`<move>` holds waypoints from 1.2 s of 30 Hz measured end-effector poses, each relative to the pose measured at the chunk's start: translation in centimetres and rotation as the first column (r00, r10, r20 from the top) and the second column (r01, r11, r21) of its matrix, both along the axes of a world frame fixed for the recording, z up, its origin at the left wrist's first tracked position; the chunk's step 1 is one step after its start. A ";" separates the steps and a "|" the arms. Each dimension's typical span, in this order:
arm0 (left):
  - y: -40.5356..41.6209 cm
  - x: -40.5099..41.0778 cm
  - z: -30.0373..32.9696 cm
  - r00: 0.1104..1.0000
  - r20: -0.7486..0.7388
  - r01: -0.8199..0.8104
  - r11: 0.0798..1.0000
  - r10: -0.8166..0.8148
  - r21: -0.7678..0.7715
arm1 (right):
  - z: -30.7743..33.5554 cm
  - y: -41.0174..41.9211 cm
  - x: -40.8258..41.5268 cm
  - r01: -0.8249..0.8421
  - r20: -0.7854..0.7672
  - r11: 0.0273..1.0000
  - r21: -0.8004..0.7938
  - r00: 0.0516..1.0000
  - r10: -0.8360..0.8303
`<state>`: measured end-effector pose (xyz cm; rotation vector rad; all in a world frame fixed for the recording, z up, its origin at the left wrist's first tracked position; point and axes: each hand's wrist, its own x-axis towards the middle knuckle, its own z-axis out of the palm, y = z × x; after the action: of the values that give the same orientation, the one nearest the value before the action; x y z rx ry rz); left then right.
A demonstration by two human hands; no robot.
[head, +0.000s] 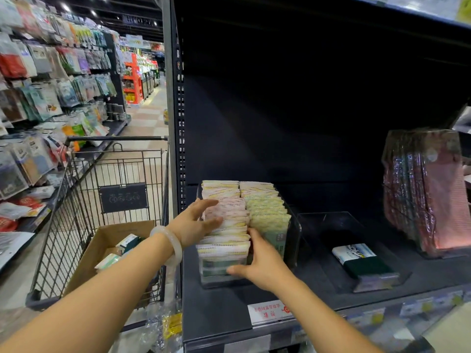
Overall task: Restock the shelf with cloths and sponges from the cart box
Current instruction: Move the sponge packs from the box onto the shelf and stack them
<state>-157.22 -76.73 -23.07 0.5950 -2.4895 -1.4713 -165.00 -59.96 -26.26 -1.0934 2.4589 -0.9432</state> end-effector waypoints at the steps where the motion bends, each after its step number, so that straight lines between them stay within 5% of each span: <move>1: 0.3 -0.1 -0.1 1.000 0.007 0.003 0.998 -0.003 -0.062 | -0.1 0.1 -0.1 0.010 -0.004 1.000 0.008 1.000 -0.010; 4: 1.0 -0.6 -0.5 1.000 0.018 0.023 0.986 -0.021 -0.166 | -0.6 0.4 0.0 0.062 0.005 0.998 0.033 0.998 -0.062; 9: 0.9 -0.9 -0.6 0.995 0.101 0.017 0.966 0.009 -0.257 | -0.2 0.4 0.7 0.082 -0.222 0.997 -0.005 0.972 -0.081; 14: 1.1 -0.4 -0.9 0.976 0.200 0.008 0.915 0.080 -0.404 | 0.2 0.3 0.6 -0.018 -0.606 0.999 0.046 0.794 0.042; 18: 1.2 0.1 -0.5 0.978 0.158 -0.046 0.883 0.134 -0.466 | 2.0 0.4 0.3 -0.032 -0.548 0.950 0.311 0.810 0.207; 27: 2.3 4.8 -0.2 0.939 -0.006 -0.328 0.895 0.343 -0.302 | 4.9 0.5 1.1 -0.150 -0.414 0.949 0.278 0.872 0.259; 31: 1.7 7.2 -1.0 0.904 0.079 -0.333 0.809 0.419 -0.484 | 6.8 -2.8 4.6 -0.350 -0.467 0.932 0.095 0.811 0.353; 36: -0.9 12.0 -4.2 0.798 0.425 -0.020 0.724 0.427 -0.690 | 2.9 -8.2 11.8 -0.528 -0.445 0.780 0.336 0.641 0.626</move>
<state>-145.24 -77.68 -27.30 1.2637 -2.9287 -0.2353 -153.24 -68.17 -23.35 -2.1362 2.2074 -0.2111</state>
